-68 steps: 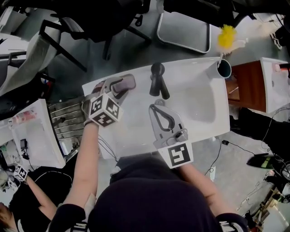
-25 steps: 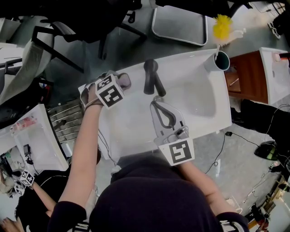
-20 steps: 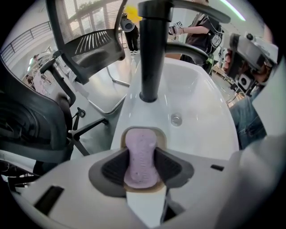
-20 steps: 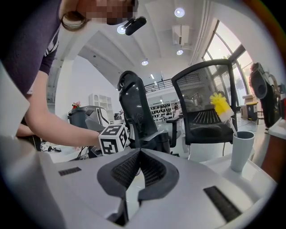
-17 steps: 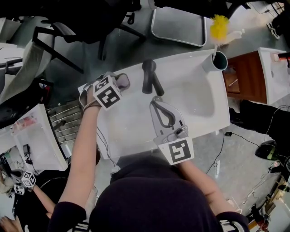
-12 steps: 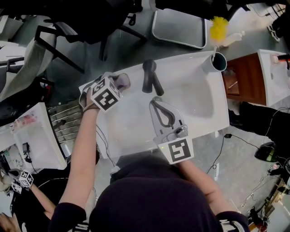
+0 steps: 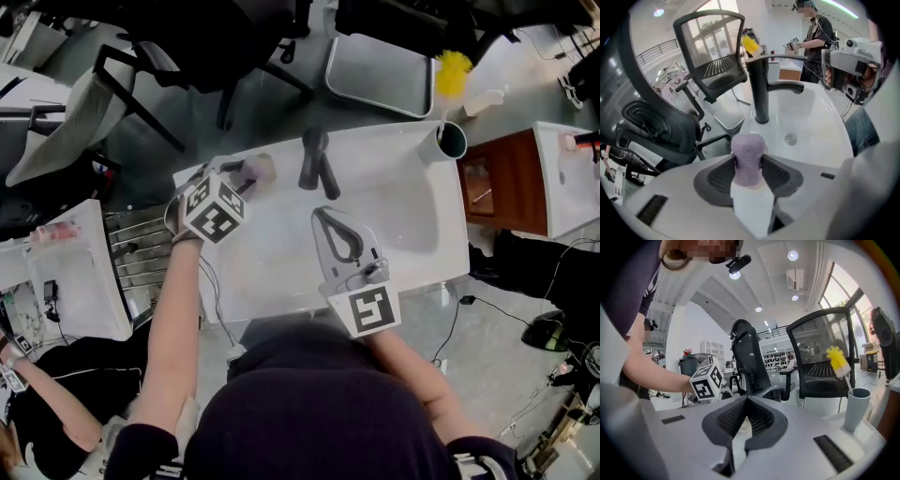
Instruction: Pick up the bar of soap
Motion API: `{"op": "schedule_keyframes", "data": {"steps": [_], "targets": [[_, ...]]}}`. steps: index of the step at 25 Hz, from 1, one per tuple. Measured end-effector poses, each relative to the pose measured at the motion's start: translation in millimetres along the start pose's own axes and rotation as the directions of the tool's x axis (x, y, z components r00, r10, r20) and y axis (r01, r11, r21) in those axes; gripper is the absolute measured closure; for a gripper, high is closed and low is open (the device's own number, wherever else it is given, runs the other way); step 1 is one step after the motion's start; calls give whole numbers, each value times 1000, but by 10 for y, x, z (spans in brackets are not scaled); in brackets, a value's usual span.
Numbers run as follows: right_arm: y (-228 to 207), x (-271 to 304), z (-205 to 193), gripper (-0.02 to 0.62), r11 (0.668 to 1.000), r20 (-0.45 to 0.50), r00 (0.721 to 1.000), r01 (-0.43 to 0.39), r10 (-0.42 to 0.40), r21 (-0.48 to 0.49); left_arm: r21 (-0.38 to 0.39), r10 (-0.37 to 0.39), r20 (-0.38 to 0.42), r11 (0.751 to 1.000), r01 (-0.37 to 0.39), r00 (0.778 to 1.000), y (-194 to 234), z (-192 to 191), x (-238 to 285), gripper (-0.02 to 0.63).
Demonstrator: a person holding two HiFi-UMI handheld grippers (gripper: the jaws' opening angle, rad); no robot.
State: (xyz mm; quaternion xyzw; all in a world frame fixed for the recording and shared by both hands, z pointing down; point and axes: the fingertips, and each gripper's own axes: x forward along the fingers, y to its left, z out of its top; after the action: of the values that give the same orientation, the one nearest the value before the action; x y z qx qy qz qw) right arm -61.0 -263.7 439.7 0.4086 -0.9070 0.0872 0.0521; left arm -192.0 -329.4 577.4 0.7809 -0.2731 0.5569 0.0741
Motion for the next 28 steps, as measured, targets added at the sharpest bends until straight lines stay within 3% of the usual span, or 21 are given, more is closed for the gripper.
{"op": "schedule_keyframes", "data": {"steps": [7, 14, 21, 28], "targets": [[17, -33, 165, 580, 999, 33, 998, -43, 44, -33, -133, 154, 126, 982, -137, 980, -17, 135, -407, 430], [34, -60, 330, 580, 993, 63, 993, -97, 102, -72, -276, 351, 234, 918, -284, 907, -85, 260, -927, 430], [-20, -108, 586, 580, 985, 117, 984, -118, 133, -128, -406, 551, 314, 814, -415, 773, -197, 431, -1546, 430], [48, -183, 992, 580, 982, 208, 972, -67, 104, -179, -535, 683, 385, 713, -454, 621, -288, 453, -2180, 430]]}}
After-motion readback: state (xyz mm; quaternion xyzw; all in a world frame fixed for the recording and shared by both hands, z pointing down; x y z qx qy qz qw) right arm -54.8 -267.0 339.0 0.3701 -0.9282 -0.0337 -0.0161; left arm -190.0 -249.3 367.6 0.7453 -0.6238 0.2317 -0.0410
